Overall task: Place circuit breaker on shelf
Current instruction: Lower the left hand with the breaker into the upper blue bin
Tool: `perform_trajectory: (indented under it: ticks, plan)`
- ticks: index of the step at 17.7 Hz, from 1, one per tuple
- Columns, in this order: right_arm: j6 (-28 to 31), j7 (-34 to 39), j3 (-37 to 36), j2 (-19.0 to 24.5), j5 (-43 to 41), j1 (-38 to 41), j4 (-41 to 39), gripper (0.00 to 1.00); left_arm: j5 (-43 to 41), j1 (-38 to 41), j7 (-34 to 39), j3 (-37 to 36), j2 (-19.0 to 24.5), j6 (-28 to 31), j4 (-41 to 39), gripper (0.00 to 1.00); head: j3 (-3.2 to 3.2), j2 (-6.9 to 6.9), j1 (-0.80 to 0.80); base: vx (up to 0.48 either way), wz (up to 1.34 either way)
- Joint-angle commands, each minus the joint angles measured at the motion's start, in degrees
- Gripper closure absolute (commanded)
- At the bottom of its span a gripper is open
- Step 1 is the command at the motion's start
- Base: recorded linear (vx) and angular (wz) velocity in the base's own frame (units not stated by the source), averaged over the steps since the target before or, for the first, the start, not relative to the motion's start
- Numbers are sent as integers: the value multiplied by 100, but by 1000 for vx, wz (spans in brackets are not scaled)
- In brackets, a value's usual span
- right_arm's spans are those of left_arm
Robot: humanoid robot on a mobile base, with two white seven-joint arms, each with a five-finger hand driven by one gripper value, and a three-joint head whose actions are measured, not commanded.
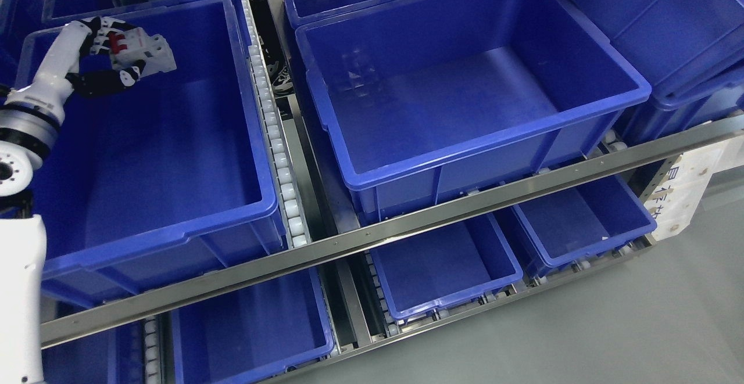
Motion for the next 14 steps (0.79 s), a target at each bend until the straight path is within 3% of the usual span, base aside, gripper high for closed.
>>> perform_trajectory:
  ticks: [1, 7, 11, 13, 14]
  plan:
    - [376, 5, 114, -100, 0, 0, 0, 0, -637, -589, 62, -979, 30, -186, 2736, 80, 0, 0, 0, 77, -12]
    - [376, 5, 114, -100, 0, 0, 0, 0, -629, -536, 115, -900, 100, -195, 2729, 72, 0, 0, 0, 48, -3]
    - [376, 5, 114, -100, 0, 0, 0, 0, -629, -510, 141, -909, 65, -160, 2702, 54, 0, 0, 0, 5, -2]
    - [376, 5, 114, -100, 0, 0, 0, 0, -638, -509, 141, -918, 109, -151, 2702, 34, 0, 0, 0, 0, 0]
    - [376, 5, 114, -100, 0, 0, 0, 0, -629, -501, 141, -901, 109, -151, 2702, 30, 0, 0, 0, 0, 0]
